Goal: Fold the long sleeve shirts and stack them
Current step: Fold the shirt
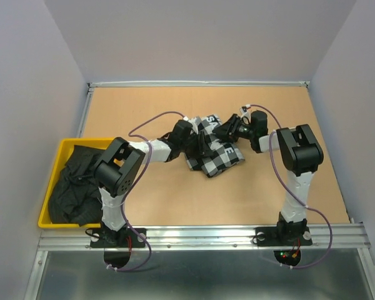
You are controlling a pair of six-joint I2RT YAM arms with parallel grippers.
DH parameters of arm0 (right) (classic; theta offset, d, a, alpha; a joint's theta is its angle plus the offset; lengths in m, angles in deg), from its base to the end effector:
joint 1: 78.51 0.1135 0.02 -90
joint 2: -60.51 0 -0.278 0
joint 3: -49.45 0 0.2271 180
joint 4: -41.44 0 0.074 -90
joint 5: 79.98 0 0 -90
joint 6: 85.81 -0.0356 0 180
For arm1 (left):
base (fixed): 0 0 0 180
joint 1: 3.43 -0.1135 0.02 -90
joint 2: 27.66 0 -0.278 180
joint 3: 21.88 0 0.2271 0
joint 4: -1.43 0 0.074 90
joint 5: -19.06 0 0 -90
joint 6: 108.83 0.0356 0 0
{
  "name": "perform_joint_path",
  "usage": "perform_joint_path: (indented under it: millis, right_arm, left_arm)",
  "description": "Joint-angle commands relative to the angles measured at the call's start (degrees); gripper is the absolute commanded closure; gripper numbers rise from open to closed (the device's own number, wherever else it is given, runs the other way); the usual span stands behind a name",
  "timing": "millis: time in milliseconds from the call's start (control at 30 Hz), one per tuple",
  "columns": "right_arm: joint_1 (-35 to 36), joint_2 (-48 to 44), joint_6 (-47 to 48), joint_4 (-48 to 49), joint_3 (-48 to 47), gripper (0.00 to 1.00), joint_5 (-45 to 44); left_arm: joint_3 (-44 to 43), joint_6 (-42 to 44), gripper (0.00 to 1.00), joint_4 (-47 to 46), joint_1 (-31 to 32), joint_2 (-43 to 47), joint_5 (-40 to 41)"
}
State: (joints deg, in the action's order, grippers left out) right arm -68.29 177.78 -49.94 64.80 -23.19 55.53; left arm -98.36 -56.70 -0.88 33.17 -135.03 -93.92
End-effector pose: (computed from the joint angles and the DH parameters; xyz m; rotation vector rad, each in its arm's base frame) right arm 0.3903 0.0962 0.1652 0.2212 2.1220 1.4748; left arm 0.3061 -0.2447 0.2112 0.2459 2.2451 -1.1688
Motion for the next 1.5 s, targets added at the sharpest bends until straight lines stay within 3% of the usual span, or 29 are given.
perform_joint_path:
  millis: [0, 233, 500, 833, 1167, 1467]
  right_arm:
    - [0.24, 4.17, -2.92, 11.77, 3.16, 0.5, -0.78]
    - [-0.73, 2.79, -1.42, 12.21, 5.91, 0.51, -1.22]
    - [0.76, 0.76, -5.45, 11.77, -7.95, 0.51, 0.54]
    - [4.89, 12.35, -7.22, 9.15, -22.12, 0.5, -1.22]
    - [4.81, 18.86, -1.51, -1.32, -23.1, 0.5, -9.03]
    - [1.57, 22.82, -4.84, -2.02, -25.47, 0.5, -12.38]
  left_arm:
    - [6.48, -3.79, 0.55, -7.59, -1.88, -2.57, -2.51]
    - [12.82, -5.29, 0.58, -10.67, -5.31, -2.76, -4.0]
    - [11.6, -2.65, 0.58, -8.92, -5.22, -1.08, -5.05]
    - [9.58, -1.68, 0.58, -6.37, -5.22, -1.96, -4.88]
    - [11.42, -1.51, 0.58, -2.24, -5.31, -3.19, -4.35]
    - [14.76, -1.68, 0.58, -2.23, -6.01, -3.2, -4.7]
